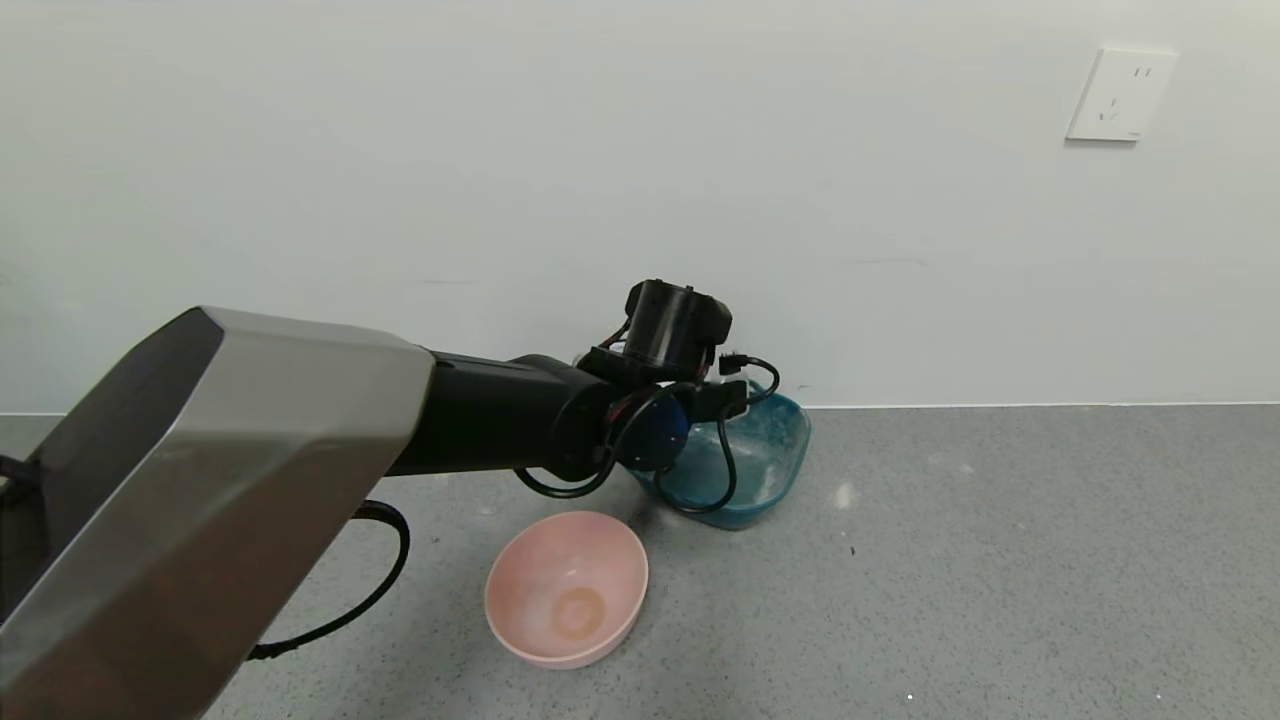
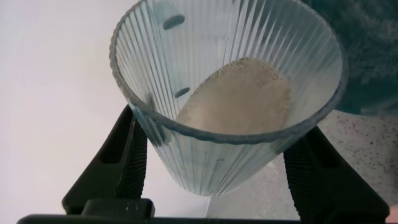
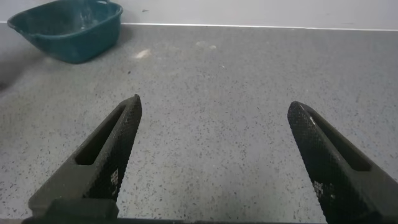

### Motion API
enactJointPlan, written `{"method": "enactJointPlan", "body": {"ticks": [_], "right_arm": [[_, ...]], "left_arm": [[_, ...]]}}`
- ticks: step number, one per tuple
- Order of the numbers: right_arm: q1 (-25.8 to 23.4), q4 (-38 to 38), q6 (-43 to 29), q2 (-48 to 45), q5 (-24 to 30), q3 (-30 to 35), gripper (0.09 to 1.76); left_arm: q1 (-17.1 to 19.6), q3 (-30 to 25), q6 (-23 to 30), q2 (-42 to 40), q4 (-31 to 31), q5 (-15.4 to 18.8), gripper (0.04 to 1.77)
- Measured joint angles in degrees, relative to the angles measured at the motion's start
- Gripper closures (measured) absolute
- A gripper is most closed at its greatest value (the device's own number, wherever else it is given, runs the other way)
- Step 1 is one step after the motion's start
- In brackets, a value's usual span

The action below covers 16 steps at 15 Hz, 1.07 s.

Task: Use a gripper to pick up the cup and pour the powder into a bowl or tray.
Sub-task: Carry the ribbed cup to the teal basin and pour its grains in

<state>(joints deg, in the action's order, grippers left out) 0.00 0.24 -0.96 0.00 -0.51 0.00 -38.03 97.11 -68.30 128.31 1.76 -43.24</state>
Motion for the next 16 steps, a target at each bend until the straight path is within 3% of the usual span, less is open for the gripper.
{"method": "enactJointPlan", "body": {"ticks": [6,16], "right_arm": [[0.0,0.0,0.0,0.0,-0.01,0.0,0.14],[0.0,-0.02,0.0,0.0,-0.01,0.0,0.14]], "left_arm": [[0.0,0.57,-7.63,0.74,2.9,-2.54,0.54],[-1.57,-0.3,-13.7,1.22,2.16,-5.55,0.54]]}}
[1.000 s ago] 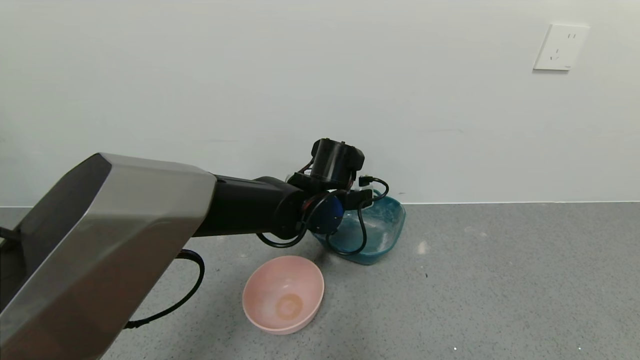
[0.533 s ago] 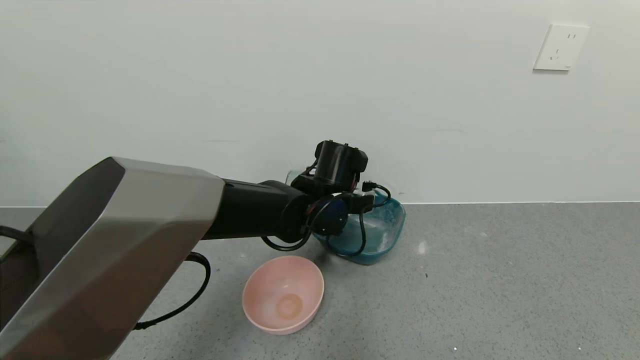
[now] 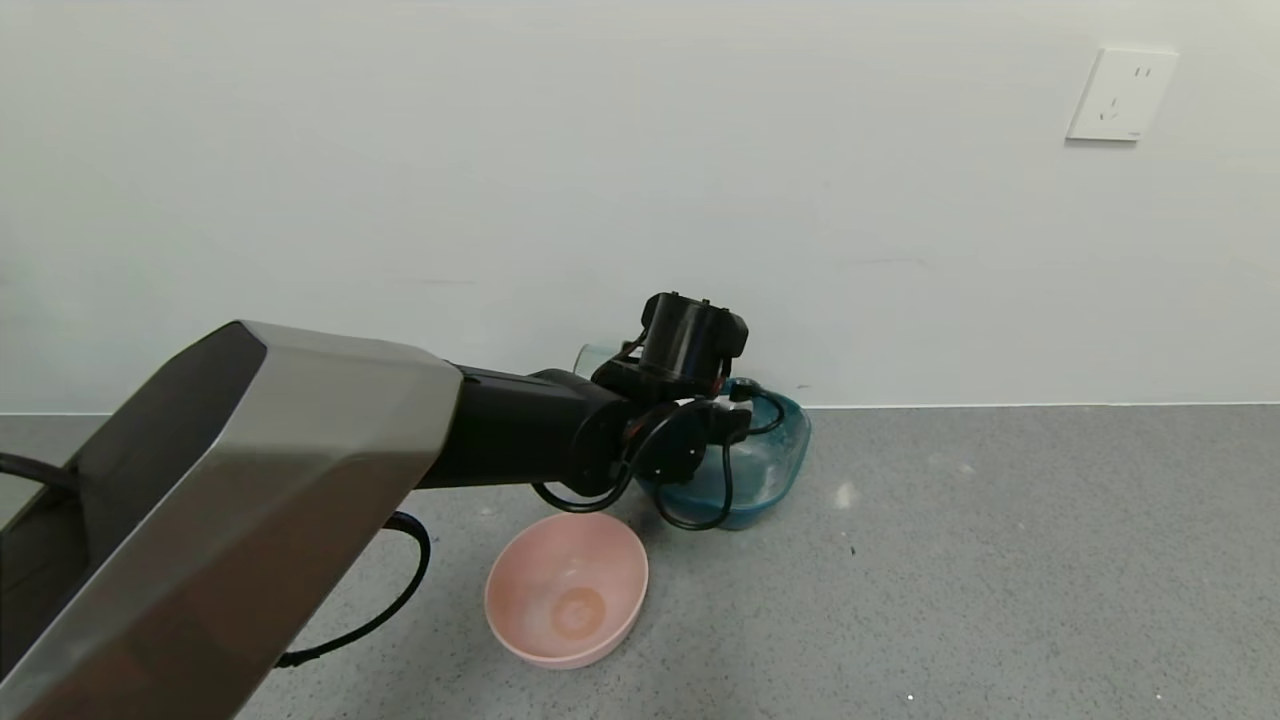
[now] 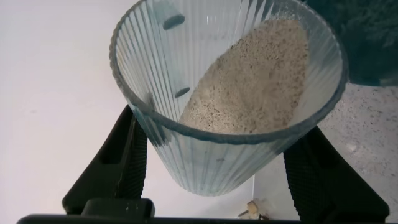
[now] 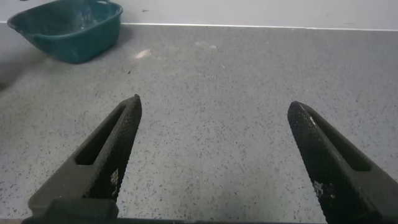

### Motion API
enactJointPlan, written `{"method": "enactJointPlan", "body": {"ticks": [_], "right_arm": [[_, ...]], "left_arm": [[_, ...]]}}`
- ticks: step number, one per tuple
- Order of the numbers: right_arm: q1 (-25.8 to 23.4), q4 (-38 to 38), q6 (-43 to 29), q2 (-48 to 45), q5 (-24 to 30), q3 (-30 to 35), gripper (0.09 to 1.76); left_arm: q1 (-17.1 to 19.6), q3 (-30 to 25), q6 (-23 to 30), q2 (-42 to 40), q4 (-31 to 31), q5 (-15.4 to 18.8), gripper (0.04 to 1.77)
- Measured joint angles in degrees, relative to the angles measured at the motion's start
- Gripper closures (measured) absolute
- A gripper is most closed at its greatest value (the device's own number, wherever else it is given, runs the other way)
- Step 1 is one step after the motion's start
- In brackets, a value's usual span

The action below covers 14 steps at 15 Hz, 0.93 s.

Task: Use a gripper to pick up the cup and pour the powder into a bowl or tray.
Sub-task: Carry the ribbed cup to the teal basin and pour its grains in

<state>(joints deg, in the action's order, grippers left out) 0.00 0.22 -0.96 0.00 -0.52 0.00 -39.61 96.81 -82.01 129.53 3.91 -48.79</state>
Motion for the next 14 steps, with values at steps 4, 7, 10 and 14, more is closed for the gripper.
{"method": "enactJointPlan", "body": {"ticks": [4,7,10,14], "right_arm": [[0.0,0.0,0.0,0.0,-0.05,0.0,0.14],[0.0,0.0,0.02,0.0,0.0,0.0,0.14],[0.0,0.02,0.0,0.0,0.0,0.0,0.14],[0.0,0.02,0.0,0.0,-0.02,0.0,0.14]], "left_arm": [[-0.71,-0.09,-2.17,0.11,0.05,-1.73,0.54],[-0.88,-0.06,-3.39,0.13,0.0,-2.73,0.54],[-0.94,0.2,-4.13,0.6,0.0,-4.1,0.54],[-1.01,0.44,-4.93,1.01,0.0,-5.46,0.54]]}}
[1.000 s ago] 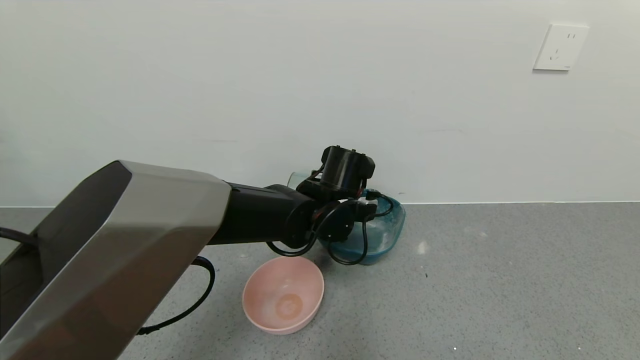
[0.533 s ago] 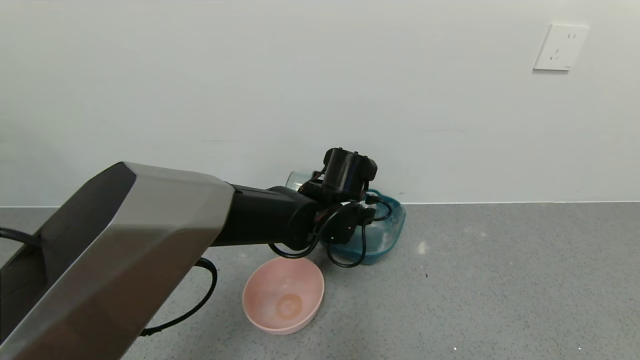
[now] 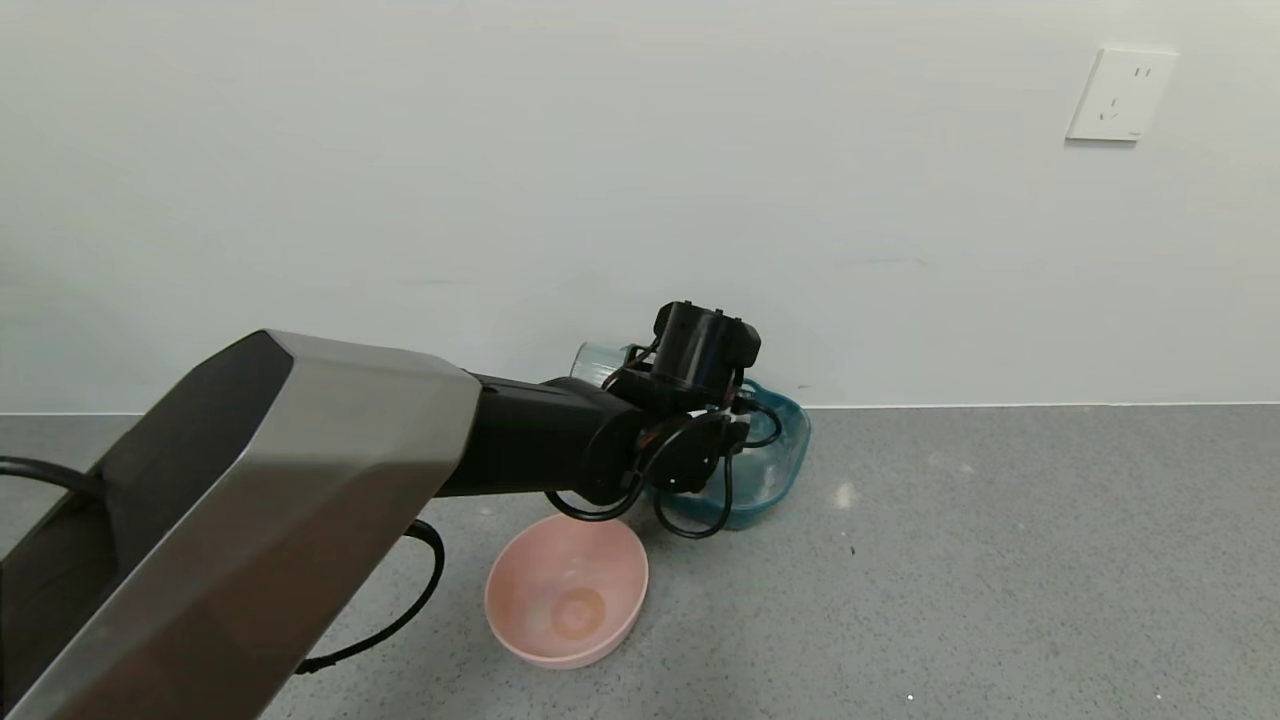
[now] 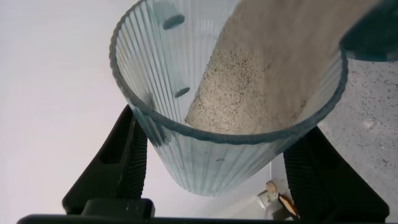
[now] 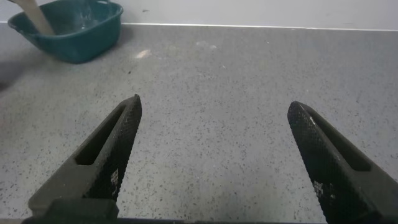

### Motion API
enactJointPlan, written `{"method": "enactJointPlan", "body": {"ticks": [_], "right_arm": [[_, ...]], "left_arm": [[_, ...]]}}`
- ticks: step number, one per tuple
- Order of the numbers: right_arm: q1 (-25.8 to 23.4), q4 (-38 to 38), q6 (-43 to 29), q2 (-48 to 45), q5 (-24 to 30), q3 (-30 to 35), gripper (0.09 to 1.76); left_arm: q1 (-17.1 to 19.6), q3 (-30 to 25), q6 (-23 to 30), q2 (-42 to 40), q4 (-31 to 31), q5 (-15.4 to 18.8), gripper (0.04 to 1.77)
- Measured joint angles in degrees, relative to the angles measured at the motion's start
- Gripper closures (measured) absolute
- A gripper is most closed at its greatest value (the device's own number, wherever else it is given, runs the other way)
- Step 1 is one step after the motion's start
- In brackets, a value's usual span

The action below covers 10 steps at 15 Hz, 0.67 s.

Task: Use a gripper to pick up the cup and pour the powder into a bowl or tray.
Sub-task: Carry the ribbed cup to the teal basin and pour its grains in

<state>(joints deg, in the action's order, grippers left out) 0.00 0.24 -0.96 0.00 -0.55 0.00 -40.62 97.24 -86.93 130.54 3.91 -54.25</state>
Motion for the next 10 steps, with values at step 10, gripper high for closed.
{"method": "enactJointPlan", "body": {"ticks": [10], "right_arm": [[0.0,-0.02,0.02,0.0,0.04,0.0,0.14]], "left_arm": [[-0.23,1.27,-1.66,0.91,0.0,-0.63,0.54]]}}
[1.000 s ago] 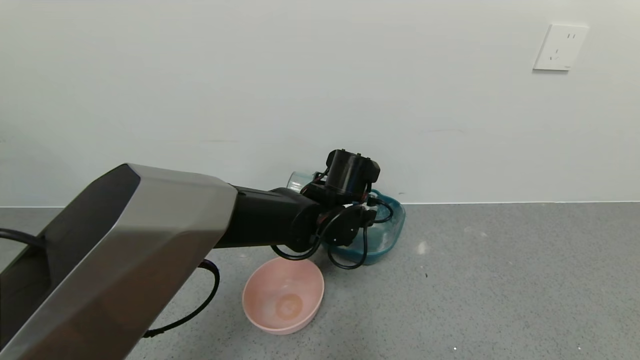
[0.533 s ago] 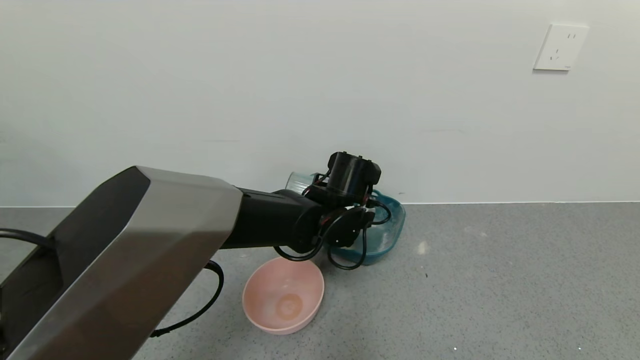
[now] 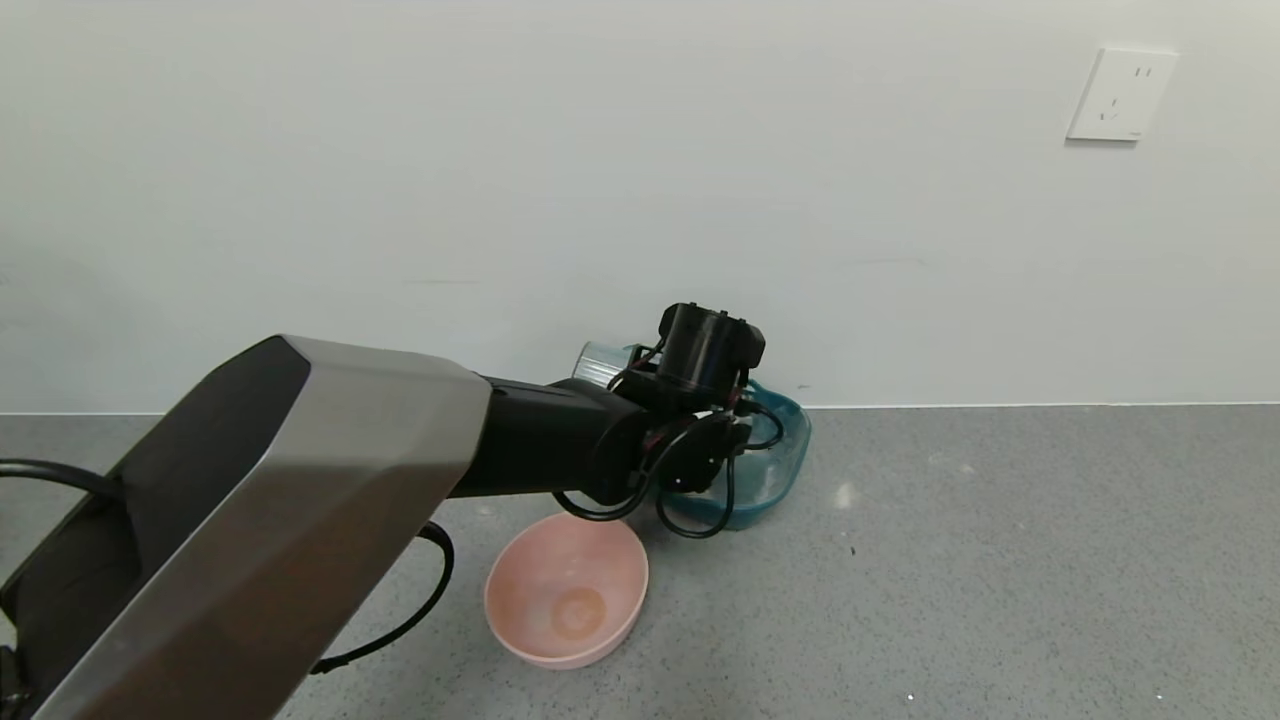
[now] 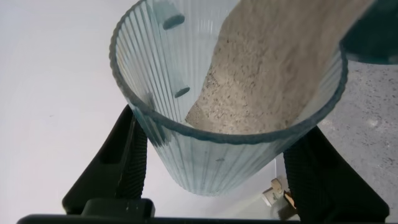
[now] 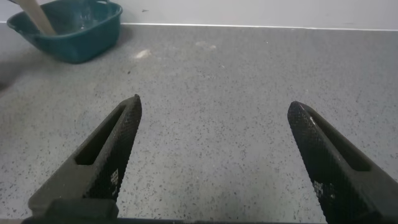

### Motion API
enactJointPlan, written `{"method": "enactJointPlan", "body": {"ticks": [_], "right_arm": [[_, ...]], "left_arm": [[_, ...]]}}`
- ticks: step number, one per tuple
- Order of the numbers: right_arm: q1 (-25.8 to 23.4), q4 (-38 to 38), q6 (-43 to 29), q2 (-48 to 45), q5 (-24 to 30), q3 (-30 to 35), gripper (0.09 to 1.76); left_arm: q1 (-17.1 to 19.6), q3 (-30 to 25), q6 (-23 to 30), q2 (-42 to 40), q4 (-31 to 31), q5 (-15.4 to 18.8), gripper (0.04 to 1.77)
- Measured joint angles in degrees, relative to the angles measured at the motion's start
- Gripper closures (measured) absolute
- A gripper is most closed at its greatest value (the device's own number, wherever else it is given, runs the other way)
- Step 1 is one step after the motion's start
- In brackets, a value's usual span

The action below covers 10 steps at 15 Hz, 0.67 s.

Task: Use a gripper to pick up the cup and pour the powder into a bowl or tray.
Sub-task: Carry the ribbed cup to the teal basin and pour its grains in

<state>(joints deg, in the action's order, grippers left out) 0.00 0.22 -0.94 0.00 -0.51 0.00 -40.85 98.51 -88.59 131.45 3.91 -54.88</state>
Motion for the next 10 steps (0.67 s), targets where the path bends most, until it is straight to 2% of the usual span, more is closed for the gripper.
{"method": "enactJointPlan", "body": {"ticks": [10], "right_arm": [[0.0,0.02,-0.02,0.0,-0.01,0.0,0.14]], "left_arm": [[-0.02,0.66,-0.11,0.27,-0.01,-0.02,0.54]]}}
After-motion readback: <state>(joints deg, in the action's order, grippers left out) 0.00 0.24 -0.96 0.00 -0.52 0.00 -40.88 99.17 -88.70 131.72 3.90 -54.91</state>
